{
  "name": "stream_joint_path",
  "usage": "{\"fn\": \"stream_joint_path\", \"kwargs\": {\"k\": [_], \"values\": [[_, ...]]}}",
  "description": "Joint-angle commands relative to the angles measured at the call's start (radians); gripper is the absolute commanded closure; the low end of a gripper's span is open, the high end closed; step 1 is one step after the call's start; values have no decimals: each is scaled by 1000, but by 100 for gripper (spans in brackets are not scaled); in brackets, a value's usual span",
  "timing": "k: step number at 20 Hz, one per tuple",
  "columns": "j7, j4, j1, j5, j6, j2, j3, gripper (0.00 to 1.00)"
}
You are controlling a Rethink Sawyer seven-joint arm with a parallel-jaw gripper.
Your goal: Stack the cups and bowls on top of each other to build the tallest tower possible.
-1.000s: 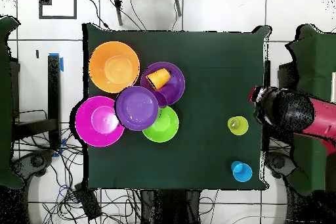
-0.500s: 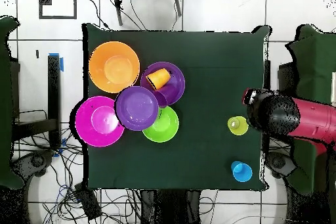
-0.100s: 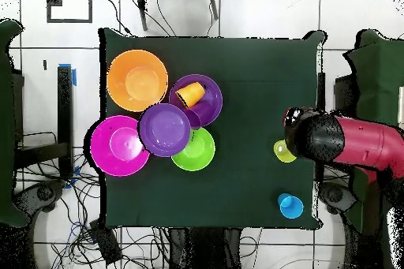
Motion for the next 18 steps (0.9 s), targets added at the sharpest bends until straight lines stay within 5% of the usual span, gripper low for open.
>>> {"fn": "stream_joint_path", "kwargs": {"k": [1,13,18], "values": [[118,89,19,-20,-120,58,-33,0],[-9,100,-136,28,-227,162,81,0],[-32,47,-91,-41,-190,160,28,0]]}}
